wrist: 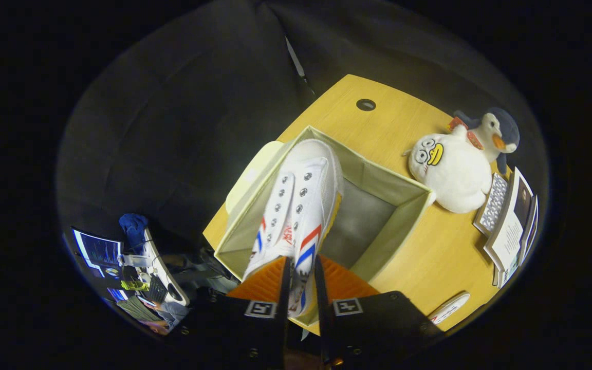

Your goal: Open the storage box then place both shoes into the box .Put the left shoe in first, then the right shoe, with the right side of both shoes facing outward in a uniform manner.

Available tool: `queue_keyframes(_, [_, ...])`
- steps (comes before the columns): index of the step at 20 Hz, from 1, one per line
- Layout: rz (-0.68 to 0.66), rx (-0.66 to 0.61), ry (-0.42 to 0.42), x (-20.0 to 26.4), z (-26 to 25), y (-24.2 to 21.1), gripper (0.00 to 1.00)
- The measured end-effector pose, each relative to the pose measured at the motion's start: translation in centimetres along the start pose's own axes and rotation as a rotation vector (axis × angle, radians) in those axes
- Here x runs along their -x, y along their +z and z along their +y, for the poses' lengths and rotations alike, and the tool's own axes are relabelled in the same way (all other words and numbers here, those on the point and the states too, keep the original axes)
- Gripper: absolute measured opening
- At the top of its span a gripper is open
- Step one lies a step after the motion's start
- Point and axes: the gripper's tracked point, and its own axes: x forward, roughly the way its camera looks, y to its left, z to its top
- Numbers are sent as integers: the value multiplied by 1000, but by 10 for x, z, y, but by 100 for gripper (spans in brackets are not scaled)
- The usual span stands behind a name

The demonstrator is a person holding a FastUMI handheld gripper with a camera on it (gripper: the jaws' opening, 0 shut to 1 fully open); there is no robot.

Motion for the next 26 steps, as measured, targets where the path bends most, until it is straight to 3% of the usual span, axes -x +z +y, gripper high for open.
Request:
queue_keyframes(1, [-16, 13, -20, 5, -5, 8, 50])
queue_keyframes(3, [-40, 27, -46, 19, -16, 15, 83])
queue_keyframes(12, [-128, -71, -43, 75, -55, -1, 84])
queue_keyframes(26, [-196, -291, -117, 131, -172, -99, 84])
